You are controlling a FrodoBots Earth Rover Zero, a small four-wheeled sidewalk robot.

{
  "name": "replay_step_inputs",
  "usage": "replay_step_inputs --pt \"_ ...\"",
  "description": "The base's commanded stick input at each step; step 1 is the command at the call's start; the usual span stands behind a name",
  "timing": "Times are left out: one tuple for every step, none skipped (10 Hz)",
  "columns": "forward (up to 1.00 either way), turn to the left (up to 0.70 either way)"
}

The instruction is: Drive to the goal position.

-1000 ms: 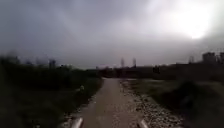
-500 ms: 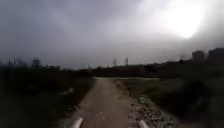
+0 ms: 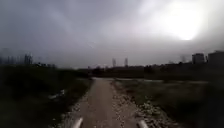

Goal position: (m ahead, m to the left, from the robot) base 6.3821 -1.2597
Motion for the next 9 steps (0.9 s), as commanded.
replay_step_inputs --pt "0.7 0.0" --pt "0.7 0.0" --pt "0.7 0.0" --pt "0.7 0.0" --pt "0.7 0.0" --pt "0.7 0.0" --pt "0.7 0.0" --pt "0.7 0.0" --pt "0.7 0.0"
